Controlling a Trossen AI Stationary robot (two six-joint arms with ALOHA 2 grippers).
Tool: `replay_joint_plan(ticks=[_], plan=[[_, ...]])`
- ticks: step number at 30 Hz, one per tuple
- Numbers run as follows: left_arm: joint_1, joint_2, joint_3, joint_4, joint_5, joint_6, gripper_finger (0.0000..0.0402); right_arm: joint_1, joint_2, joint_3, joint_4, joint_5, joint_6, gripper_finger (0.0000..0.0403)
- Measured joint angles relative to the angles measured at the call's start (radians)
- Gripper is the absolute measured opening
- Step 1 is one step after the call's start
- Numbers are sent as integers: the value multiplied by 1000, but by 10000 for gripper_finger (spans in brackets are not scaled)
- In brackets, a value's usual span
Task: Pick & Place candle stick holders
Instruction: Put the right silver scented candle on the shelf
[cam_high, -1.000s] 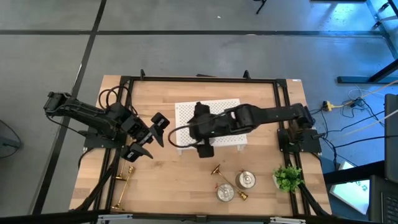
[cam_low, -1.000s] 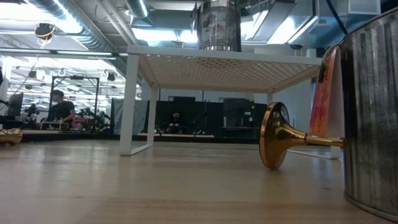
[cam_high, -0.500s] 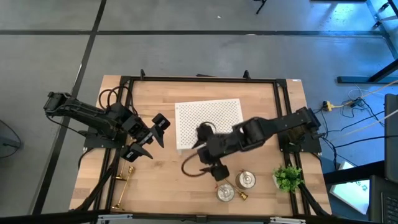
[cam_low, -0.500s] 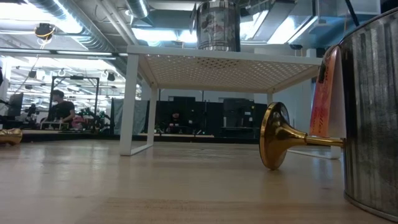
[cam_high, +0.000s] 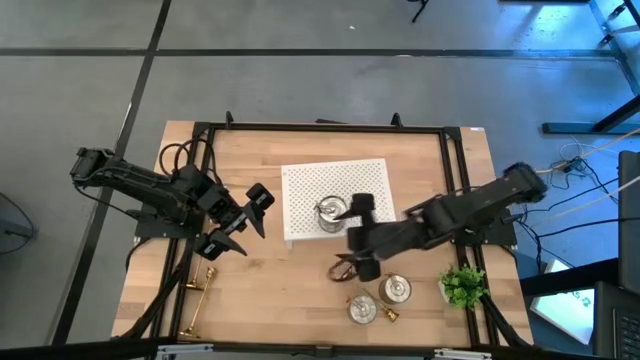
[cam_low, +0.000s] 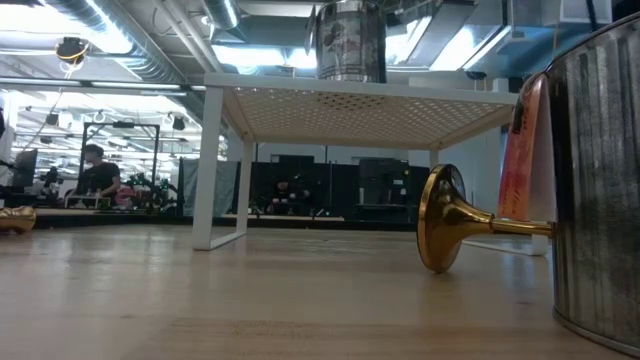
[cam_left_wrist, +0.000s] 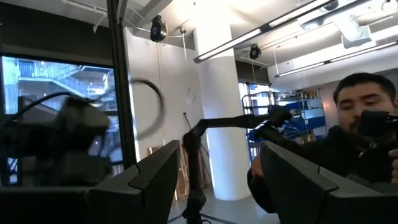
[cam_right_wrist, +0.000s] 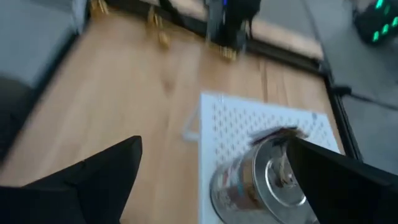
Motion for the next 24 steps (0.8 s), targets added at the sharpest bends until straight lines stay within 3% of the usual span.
replay_joint_plan(ticks=[8, 13, 17, 20, 24], plan=[[22, -10, 0, -31, 0, -1, 218, 52, -296, -454, 517, 42, -100, 400], [76, -11, 0, -59, -7, -1, 218, 29, -375, -623, 876, 48, -233, 400], [117, -11, 0, -80, -11, 26, 218, 21, -369, -666, 901, -7, -157, 400], [144, -11, 0, -99, -12, 25, 218, 17, -355, -677, 896, -59, -209, 400], [166, -11, 0, -125, -12, 20, 218, 13, -347, -677, 905, -52, -266, 400]])
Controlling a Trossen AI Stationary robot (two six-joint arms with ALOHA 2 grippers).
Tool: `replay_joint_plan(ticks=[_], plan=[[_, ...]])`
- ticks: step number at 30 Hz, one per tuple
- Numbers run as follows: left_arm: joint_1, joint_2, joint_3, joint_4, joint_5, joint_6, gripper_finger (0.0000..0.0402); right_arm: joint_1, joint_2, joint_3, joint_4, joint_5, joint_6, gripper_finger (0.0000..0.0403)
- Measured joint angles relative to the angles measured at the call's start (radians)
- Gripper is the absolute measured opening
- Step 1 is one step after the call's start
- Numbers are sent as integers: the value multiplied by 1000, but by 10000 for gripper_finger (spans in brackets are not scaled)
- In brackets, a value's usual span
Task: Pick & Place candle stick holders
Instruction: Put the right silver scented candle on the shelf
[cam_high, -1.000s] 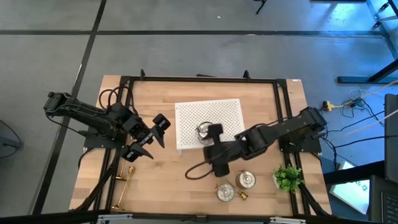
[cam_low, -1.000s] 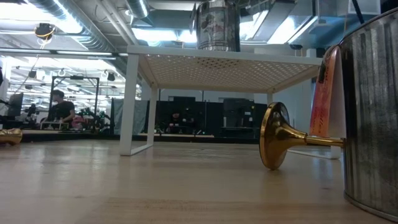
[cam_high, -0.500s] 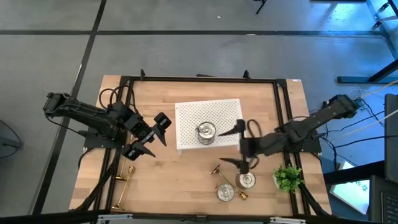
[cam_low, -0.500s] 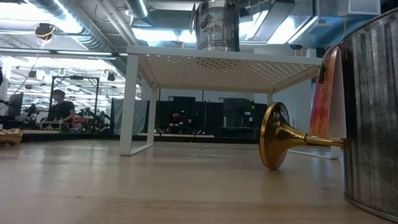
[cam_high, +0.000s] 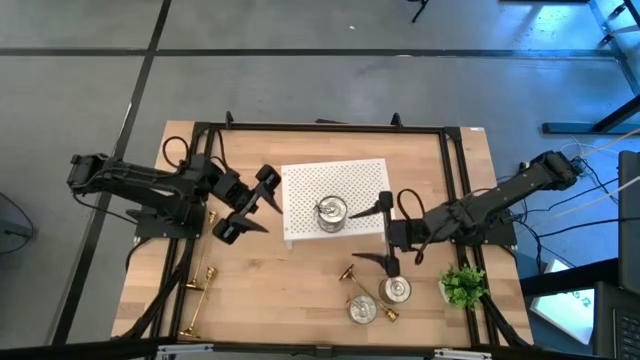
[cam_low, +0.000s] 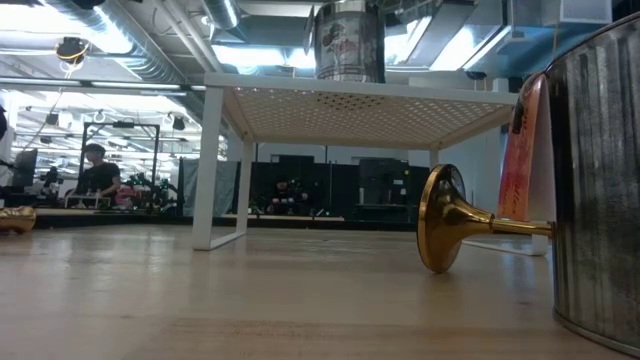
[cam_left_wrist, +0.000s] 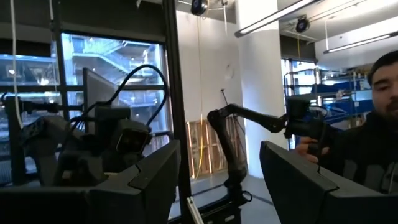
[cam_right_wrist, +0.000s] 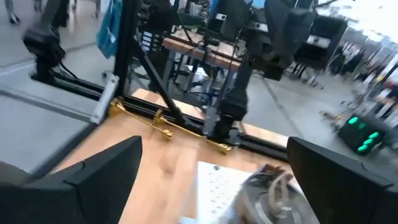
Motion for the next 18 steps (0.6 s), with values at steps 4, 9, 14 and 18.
replay_joint_plan(ticks=[4, 9, 14, 18], plan=[[1, 1, 0, -22, 0, -2, 218, -4, 0, 0, -21, 2, -75, 400], [1, 1, 0, -21, 0, -2, 218, -7, 11, 0, -30, 73, -150, 400], [7, 1, 0, -22, 1, 3, 218, -37, 43, 0, -45, 65, -151, 396], [15, 1, 0, -41, 1, 0, 218, -72, 83, 8, -75, 26, -141, 382]])
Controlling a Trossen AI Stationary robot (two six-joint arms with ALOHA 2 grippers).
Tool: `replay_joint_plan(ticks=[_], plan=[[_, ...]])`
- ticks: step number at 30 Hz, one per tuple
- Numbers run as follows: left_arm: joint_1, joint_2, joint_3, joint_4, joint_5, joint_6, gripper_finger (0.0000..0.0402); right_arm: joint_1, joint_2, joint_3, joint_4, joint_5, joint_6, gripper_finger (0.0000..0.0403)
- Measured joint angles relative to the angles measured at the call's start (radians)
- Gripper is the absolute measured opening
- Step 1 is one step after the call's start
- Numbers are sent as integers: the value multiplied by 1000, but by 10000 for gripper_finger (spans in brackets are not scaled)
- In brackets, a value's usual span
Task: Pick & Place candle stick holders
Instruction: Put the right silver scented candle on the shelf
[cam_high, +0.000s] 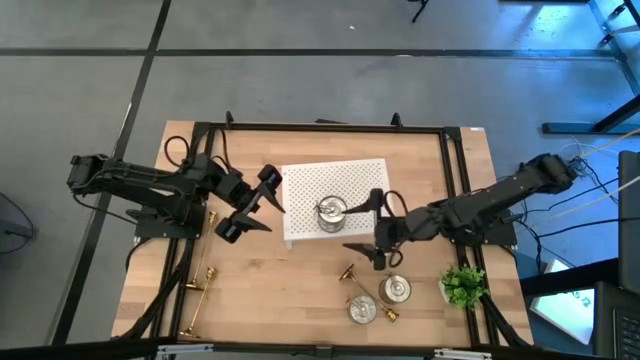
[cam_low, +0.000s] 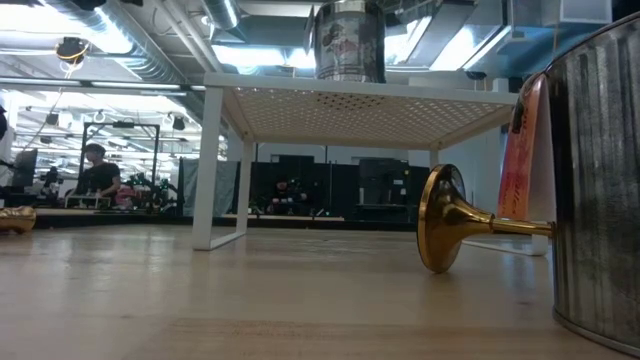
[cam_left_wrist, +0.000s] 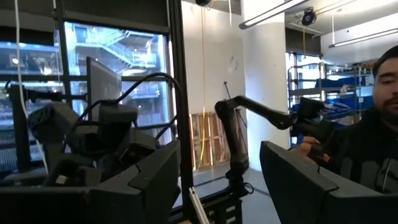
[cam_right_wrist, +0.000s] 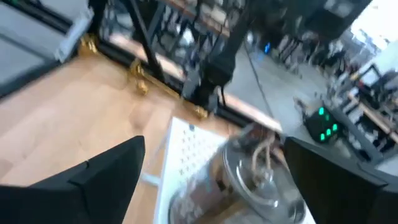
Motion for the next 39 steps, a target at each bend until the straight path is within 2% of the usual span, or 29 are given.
replay_joint_plan(ticks=[5, 12, 24, 31, 39], plan=[[2, 0, 0, -5, 1, -17, 218, -32, 50, 68, -116, 2, 42, 347], [2, 0, 0, -7, 5, -22, 218, -38, 91, 111, -187, 3, 41, 285], [2, 0, 0, -7, 5, -28, 218, -38, 91, 144, -304, 94, 73, 198], [2, 0, 0, -6, 5, -28, 218, -37, 89, 145, -332, 156, 79, 170], [2, 0, 0, -7, 5, -28, 218, -30, 80, 144, -360, 191, 123, 165]])
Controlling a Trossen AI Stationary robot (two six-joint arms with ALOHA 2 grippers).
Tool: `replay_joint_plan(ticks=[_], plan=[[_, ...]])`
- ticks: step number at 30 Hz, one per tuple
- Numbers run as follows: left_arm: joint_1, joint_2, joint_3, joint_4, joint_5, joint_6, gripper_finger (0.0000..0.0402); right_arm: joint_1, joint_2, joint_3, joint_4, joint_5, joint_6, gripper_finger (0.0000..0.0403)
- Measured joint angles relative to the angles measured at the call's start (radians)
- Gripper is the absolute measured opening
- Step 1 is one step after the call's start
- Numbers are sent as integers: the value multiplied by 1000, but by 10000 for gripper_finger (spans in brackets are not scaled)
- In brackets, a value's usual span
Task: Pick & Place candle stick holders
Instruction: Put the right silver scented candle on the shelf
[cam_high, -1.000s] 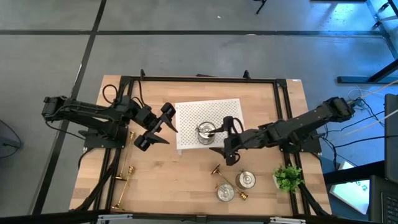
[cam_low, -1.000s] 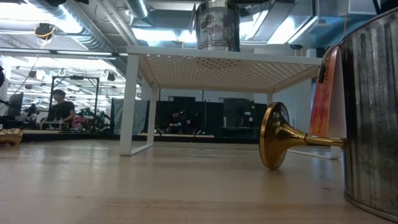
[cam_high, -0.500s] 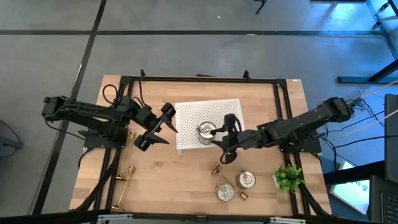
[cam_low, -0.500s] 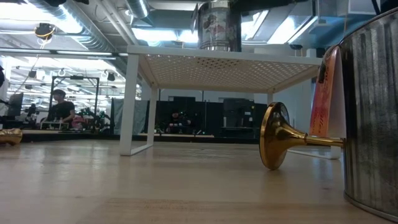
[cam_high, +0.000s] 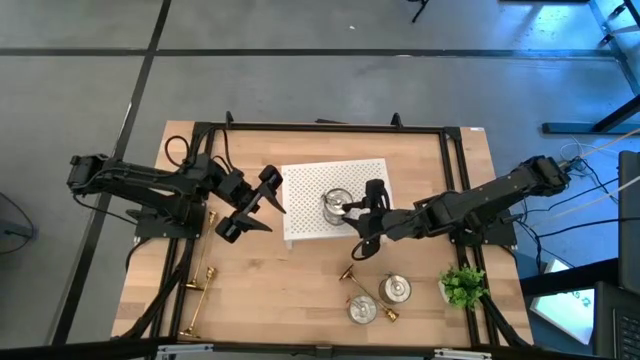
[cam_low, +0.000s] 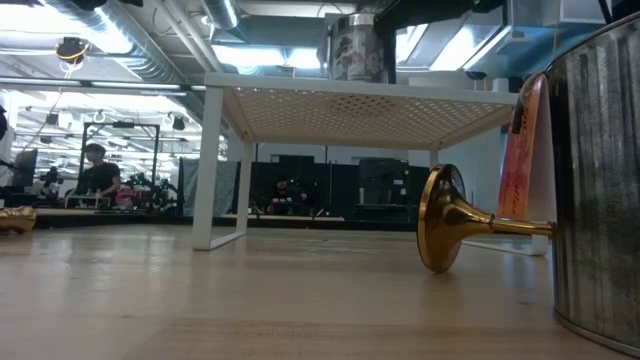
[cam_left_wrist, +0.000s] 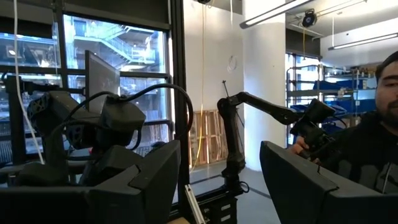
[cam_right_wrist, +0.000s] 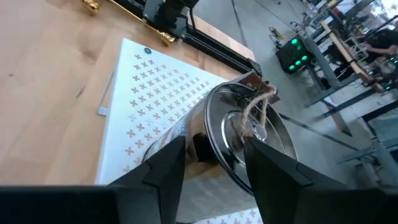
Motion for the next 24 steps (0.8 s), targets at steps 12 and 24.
replay_joint_plan(ticks=[12, 24], plan=[[0, 0, 0, -3, 0, 0, 218, 33, 0, 85, -203, -5, 132, 165], [0, 0, 0, -3, -1, 0, 218, 34, 1, 85, -181, -35, 134, 165]])
